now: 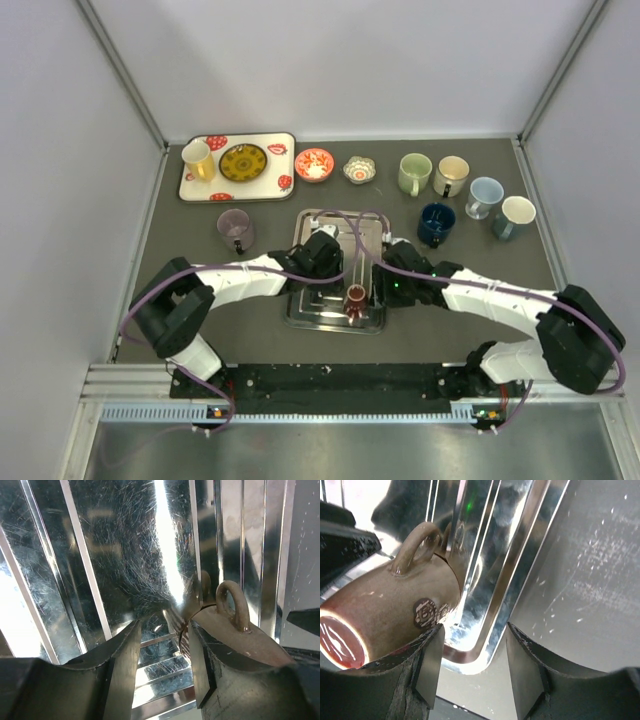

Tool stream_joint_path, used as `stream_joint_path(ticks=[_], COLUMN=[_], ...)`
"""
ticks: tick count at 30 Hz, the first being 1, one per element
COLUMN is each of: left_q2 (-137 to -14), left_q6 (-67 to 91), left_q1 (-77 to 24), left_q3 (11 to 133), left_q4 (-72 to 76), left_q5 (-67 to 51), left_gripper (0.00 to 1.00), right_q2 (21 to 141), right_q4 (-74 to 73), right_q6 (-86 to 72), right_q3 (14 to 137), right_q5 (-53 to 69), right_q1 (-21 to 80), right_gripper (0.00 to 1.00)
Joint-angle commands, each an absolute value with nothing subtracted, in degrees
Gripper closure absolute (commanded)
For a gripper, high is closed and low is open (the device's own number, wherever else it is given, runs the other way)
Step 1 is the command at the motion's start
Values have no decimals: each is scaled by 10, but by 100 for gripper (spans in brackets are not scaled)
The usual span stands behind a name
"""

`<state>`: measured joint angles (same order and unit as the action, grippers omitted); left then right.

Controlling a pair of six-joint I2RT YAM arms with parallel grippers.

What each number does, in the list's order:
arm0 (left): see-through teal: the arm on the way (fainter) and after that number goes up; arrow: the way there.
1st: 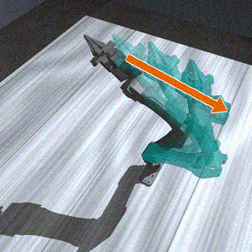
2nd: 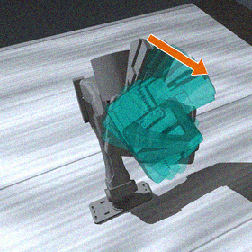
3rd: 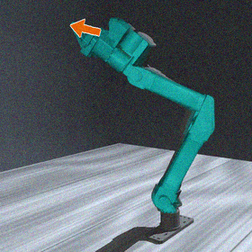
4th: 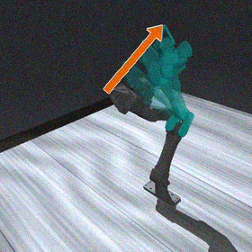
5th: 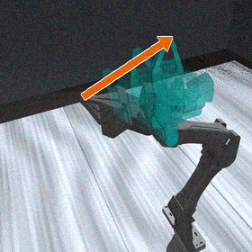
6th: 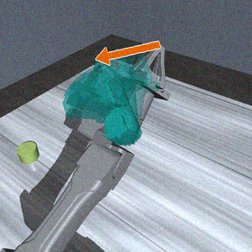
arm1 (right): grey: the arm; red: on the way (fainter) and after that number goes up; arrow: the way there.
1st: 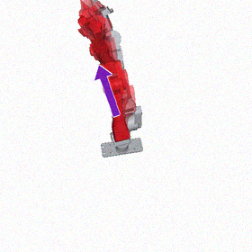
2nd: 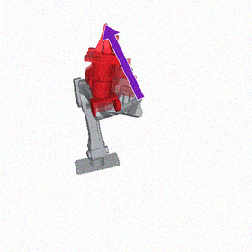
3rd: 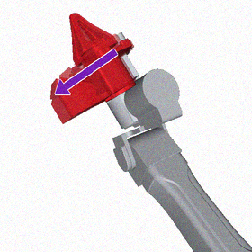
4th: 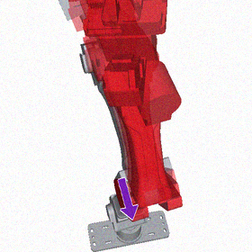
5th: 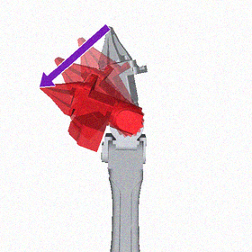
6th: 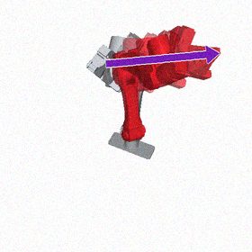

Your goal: Turn the mug right side up

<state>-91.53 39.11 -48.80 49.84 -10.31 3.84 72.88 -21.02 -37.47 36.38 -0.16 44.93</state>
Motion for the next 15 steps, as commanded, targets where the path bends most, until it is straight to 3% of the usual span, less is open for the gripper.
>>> stream_joint_path(ticks=[1, 10, 15], left_q2=[-897, -847, -815], left_q6=[403, 441, 476], left_q1=[-492, -496, -494], left_q3=[490, 447, 437], left_q4=[-74, -104, -165], left_q5=[25, 79, 180], left_gripper=[53, 54, 54], right_q2=[763, 818, 831], right_q4=[-162, -156, -158], right_q6=[-364, -353, -345], right_q3=[408, 455, 474], right_q5=[-3, 10, 5], right_q1=[439, 425, 403], right_gripper=[47, 47, 46])
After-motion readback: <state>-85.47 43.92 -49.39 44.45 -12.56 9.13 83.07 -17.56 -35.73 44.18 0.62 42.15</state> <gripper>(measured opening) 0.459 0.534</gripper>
